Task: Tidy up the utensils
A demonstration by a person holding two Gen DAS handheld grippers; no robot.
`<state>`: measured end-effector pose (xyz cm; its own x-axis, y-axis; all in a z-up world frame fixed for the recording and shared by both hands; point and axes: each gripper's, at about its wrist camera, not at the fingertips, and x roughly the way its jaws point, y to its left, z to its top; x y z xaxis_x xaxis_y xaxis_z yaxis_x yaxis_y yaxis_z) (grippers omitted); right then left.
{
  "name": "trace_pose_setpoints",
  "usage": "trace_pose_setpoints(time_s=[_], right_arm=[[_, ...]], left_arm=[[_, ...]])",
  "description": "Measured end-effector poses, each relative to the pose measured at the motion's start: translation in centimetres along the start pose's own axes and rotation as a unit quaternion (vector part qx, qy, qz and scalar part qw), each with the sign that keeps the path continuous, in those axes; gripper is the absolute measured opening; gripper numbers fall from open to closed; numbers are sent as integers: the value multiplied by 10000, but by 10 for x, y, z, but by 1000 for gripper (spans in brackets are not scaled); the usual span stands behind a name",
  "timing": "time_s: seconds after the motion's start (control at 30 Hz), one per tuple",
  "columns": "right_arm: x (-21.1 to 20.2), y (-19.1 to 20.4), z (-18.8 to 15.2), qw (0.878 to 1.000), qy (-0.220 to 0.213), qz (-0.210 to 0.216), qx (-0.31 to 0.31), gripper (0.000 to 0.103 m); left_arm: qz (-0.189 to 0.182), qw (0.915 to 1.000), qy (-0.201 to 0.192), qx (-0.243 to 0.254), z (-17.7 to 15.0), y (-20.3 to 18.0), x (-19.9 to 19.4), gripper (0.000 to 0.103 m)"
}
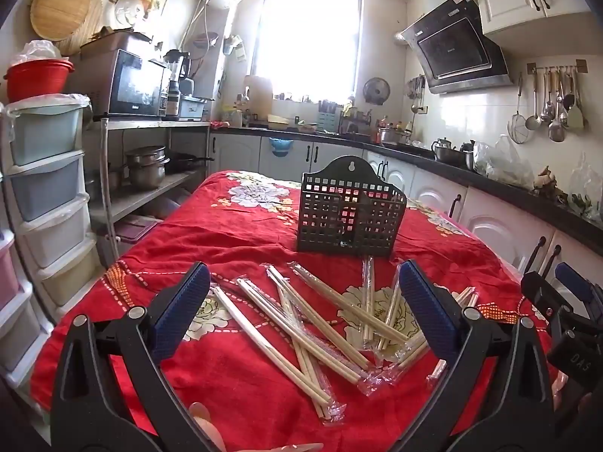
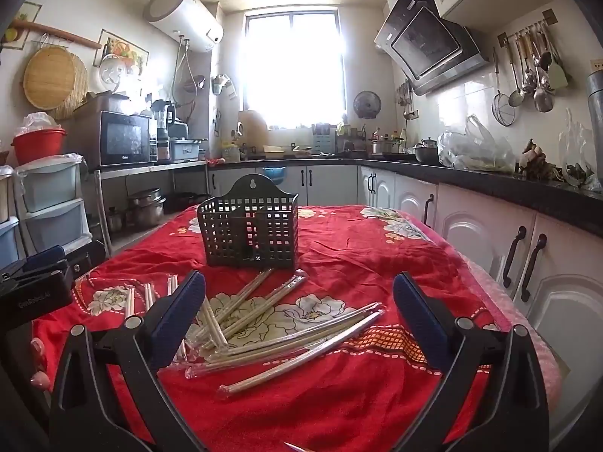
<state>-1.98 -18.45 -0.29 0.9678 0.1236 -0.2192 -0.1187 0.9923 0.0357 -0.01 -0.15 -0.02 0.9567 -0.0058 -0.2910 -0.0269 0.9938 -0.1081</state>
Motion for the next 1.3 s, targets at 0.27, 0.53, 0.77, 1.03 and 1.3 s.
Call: trace_pose_setpoints(time_s=[0.27, 0.53, 0.77, 1.03, 1.3], right_arm=[[4, -2, -1, 10000, 31, -2, 23, 97], [5, 0, -2, 10000, 46, -29, 13, 97], [6, 0, -3, 10000, 53, -27, 16, 97], [6, 0, -4, 10000, 51, -37, 6, 97], [8, 1, -6, 10000, 73, -47, 30, 97]], left_arm=[[5, 10000, -12, -8, -1, 0, -3, 93], [2, 10000, -12, -9, 0, 0, -3, 93], [4, 10000, -11, -14, 0, 0, -3, 93], [-1, 10000, -11, -12, 0, 0, -3, 93], [4, 10000, -26, -20, 0, 0, -3, 93]])
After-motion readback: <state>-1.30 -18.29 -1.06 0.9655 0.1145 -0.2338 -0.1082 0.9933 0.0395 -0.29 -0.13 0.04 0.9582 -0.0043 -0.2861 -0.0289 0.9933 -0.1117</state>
